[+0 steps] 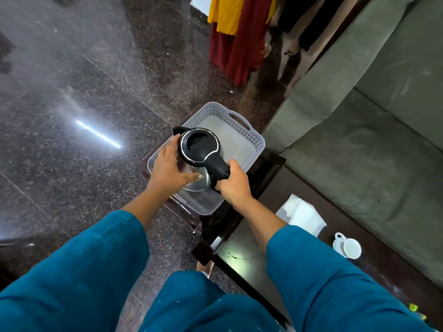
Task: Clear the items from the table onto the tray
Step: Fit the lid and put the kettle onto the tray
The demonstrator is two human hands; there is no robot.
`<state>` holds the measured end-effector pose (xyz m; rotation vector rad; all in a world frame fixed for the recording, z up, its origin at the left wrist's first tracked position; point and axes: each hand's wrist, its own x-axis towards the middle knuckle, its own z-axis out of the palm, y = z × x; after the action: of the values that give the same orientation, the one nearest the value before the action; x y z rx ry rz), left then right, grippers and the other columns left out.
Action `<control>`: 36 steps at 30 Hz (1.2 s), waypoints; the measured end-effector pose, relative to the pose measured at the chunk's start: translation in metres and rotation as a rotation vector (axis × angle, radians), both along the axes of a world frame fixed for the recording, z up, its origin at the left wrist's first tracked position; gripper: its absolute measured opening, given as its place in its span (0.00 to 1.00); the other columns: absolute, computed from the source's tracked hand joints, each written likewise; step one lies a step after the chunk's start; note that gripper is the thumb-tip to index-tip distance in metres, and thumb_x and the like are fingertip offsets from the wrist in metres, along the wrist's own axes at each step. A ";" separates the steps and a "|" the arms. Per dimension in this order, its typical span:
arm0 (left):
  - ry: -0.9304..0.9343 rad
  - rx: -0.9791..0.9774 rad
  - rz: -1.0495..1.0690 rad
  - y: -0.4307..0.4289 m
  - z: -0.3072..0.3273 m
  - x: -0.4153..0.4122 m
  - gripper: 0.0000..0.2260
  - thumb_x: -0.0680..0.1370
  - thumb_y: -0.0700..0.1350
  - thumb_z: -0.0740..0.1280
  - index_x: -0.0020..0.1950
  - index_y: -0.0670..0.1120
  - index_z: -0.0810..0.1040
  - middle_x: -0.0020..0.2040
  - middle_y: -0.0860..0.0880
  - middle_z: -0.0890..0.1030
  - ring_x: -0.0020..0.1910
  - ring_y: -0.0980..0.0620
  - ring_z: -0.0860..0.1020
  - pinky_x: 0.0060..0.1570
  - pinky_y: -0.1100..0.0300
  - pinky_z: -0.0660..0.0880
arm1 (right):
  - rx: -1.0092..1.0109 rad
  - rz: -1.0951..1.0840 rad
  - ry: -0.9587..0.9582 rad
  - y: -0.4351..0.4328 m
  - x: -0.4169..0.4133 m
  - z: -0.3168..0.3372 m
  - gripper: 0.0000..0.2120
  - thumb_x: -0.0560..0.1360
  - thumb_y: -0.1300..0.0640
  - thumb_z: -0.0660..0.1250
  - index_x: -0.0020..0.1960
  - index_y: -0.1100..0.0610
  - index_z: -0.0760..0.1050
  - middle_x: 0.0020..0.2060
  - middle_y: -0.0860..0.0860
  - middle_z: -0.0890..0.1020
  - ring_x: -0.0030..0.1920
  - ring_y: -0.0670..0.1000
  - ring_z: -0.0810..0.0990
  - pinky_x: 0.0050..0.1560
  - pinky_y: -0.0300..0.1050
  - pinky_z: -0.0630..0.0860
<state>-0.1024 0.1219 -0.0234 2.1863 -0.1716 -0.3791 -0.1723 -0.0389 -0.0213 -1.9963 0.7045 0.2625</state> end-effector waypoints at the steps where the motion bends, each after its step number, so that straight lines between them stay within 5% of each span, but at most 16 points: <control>1: -0.030 -0.010 -0.015 -0.002 0.008 0.000 0.51 0.56 0.51 0.81 0.70 0.59 0.54 0.68 0.47 0.67 0.68 0.48 0.67 0.69 0.48 0.65 | 0.013 -0.011 -0.023 -0.003 -0.001 0.006 0.17 0.62 0.67 0.67 0.41 0.52 0.63 0.36 0.51 0.73 0.38 0.53 0.72 0.33 0.45 0.69; 5: -0.060 -0.175 -0.087 -0.025 0.048 0.002 0.46 0.53 0.51 0.79 0.64 0.57 0.57 0.64 0.47 0.70 0.64 0.48 0.71 0.65 0.45 0.69 | 0.045 -0.038 -0.112 -0.022 -0.005 0.038 0.18 0.61 0.66 0.68 0.40 0.49 0.63 0.34 0.47 0.72 0.37 0.50 0.71 0.34 0.45 0.70; 12: -0.222 -0.117 -0.397 -0.106 0.092 -0.029 0.52 0.51 0.54 0.79 0.70 0.41 0.61 0.68 0.42 0.68 0.68 0.43 0.67 0.68 0.44 0.65 | 0.005 -0.207 -0.177 -0.084 -0.073 0.078 0.17 0.60 0.67 0.67 0.37 0.51 0.63 0.34 0.50 0.73 0.34 0.52 0.69 0.28 0.43 0.65; 18: -0.237 -0.074 -0.689 -0.204 0.093 -0.101 0.50 0.50 0.56 0.79 0.67 0.50 0.61 0.65 0.47 0.70 0.65 0.46 0.69 0.64 0.44 0.69 | -0.057 -0.466 -0.141 -0.143 -0.191 0.089 0.14 0.63 0.65 0.66 0.43 0.56 0.64 0.37 0.53 0.74 0.39 0.57 0.73 0.38 0.52 0.72; 25: -0.183 -0.184 -0.988 -0.306 0.077 -0.241 0.49 0.48 0.56 0.82 0.64 0.54 0.62 0.60 0.55 0.67 0.63 0.48 0.68 0.64 0.51 0.68 | -0.177 -0.736 -0.054 -0.195 -0.357 0.088 0.13 0.64 0.67 0.64 0.43 0.56 0.62 0.34 0.53 0.74 0.37 0.60 0.74 0.31 0.48 0.68; 28: -0.105 -0.172 -1.118 -0.336 0.069 -0.297 0.50 0.48 0.63 0.78 0.65 0.55 0.61 0.63 0.51 0.67 0.65 0.48 0.68 0.65 0.52 0.68 | -0.234 -0.828 -0.011 -0.204 -0.425 0.086 0.13 0.65 0.65 0.64 0.42 0.56 0.62 0.31 0.49 0.72 0.36 0.58 0.72 0.28 0.44 0.61; 32: 0.002 -0.130 -1.326 -0.371 0.060 -0.357 0.45 0.51 0.64 0.77 0.64 0.58 0.62 0.62 0.47 0.71 0.62 0.49 0.72 0.63 0.46 0.71 | -0.301 -0.934 0.055 -0.210 -0.503 0.081 0.13 0.65 0.63 0.66 0.42 0.55 0.62 0.35 0.54 0.76 0.39 0.60 0.76 0.35 0.46 0.66; 36: 0.093 -0.055 -1.449 -0.396 0.042 -0.406 0.43 0.52 0.61 0.78 0.62 0.59 0.62 0.60 0.48 0.73 0.61 0.48 0.73 0.60 0.45 0.73 | -0.294 -0.993 0.134 -0.214 -0.557 0.071 0.15 0.65 0.63 0.68 0.41 0.54 0.62 0.31 0.49 0.72 0.35 0.57 0.73 0.29 0.43 0.62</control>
<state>-0.5084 -0.2741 0.0189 1.6164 -1.6852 -1.2035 -0.7293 -0.2532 0.0500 -1.6540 1.7867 -0.3230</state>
